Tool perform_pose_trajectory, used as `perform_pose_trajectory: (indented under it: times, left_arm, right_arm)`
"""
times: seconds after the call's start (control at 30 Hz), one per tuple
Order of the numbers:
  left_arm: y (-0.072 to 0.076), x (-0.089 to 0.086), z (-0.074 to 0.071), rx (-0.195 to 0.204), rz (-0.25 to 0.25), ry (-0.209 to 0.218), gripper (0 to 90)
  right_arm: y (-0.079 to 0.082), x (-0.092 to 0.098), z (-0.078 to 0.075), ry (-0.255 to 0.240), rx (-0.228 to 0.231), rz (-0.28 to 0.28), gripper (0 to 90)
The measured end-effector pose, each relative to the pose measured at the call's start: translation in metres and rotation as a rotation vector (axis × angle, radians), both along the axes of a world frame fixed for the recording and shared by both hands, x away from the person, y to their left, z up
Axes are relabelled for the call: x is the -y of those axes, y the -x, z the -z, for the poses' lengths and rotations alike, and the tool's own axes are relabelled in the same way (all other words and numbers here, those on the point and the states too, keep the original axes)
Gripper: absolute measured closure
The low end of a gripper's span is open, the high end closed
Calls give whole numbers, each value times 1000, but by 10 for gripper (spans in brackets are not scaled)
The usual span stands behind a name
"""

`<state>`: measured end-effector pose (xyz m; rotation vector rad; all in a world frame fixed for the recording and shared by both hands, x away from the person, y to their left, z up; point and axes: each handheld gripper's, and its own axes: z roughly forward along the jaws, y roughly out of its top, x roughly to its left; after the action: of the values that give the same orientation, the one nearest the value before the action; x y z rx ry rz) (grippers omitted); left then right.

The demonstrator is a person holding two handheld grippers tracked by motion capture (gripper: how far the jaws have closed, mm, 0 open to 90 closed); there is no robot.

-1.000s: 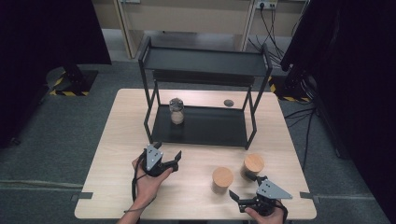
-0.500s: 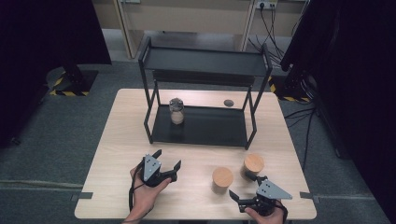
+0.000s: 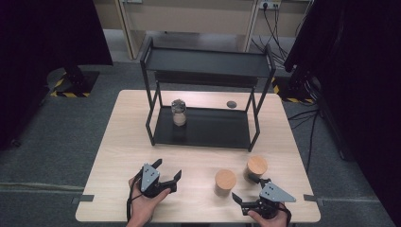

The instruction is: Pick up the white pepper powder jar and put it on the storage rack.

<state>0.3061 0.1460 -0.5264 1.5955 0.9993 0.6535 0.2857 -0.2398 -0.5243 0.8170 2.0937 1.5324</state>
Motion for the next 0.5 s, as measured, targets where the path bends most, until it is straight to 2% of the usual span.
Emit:
perform_pose_trajectory:
  times: [0.27, 0.5]
  left_arm:
    - [3, 3, 5, -6, 3, -2, 127]
    - [3, 2, 5, -6, 3, 15, 126]
  right_arm:
    - [0, 0, 0, 2, -1, -2, 61]
    - [0, 0, 0, -1, -1, 0, 61]
